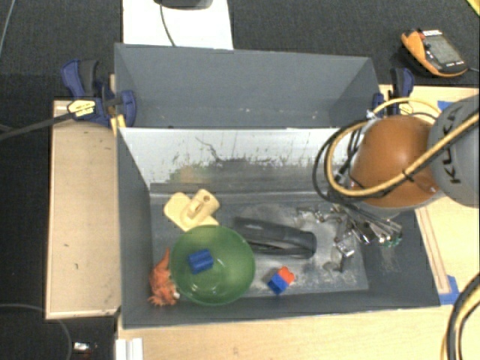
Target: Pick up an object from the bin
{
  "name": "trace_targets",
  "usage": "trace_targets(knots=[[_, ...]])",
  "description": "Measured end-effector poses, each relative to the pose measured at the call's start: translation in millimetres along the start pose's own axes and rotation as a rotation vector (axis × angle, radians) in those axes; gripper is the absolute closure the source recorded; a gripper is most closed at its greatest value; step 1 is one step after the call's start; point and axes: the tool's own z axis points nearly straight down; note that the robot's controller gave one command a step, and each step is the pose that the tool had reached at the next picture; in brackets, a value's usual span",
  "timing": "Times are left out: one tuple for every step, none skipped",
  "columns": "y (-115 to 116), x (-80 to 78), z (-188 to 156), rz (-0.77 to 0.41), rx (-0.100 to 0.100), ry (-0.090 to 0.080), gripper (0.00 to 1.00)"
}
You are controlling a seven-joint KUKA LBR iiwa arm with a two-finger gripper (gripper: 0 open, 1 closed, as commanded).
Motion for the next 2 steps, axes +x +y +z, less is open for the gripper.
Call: trace_targets(knots=[[29, -47.8, 21, 0.318, 0.004, -0.007, 0.0], [36, -61.3, 47, 0.064, -0.001, -0.001, 0.0]])
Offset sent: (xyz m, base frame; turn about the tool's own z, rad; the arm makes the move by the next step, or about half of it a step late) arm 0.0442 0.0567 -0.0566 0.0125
